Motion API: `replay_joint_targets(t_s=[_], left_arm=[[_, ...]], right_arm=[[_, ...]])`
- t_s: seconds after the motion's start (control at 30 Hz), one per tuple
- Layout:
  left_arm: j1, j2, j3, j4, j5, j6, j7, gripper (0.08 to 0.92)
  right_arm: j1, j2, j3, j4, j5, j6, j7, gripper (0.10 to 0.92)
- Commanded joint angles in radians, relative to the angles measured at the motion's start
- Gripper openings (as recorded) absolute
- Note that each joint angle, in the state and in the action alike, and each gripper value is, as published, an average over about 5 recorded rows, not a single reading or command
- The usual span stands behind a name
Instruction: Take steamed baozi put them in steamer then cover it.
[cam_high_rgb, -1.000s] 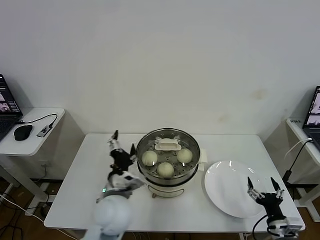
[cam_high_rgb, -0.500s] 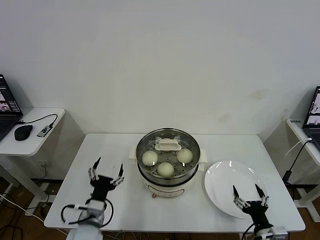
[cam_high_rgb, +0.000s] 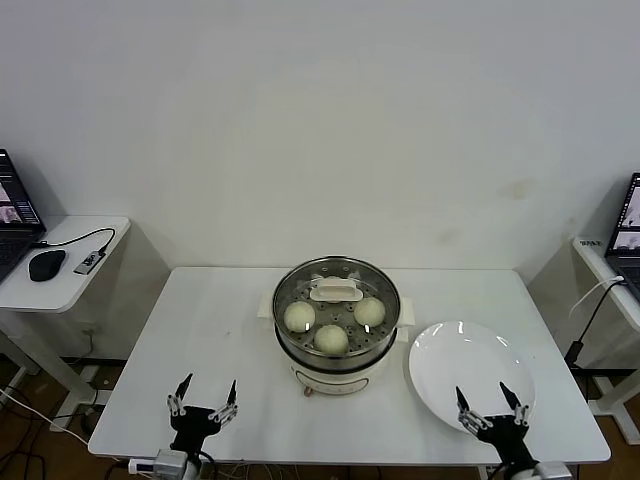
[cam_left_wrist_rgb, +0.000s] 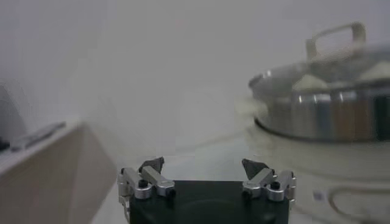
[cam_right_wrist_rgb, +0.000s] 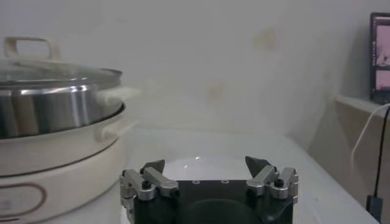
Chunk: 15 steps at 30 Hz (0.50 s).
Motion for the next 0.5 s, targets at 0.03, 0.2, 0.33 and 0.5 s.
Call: replay_joint_targets(t_s=[0.03,0.2,0.33,0.5], left_arm=[[0.058,-0.007,-0.023,0.014,-0.06,0.016,0.013,0.823],[0.053,-0.006,-0.028,0.003,-0.059,0.008,0.022,0.823],[0.042,-0.006,-0.029,0.0,-0.065,-0.01,0.021,0.823],[0.032,-0.005,-0.03,0.0,-0.073,-0.017,0.025,0.823]], right_arm=[[-0.021,-0.007,-0.016,0.013,0.013,-0.029,0.007,0.823],[-0.014,0.008,-0.007,0.0,-0.014,0.0,-0.014,0.823],[-0.008,0.017,0.007,0.002,-0.02,-0.008,0.0,0.823],[-0.01,0.014,0.012,0.004,-0.025,-0.016,-0.001,0.823]])
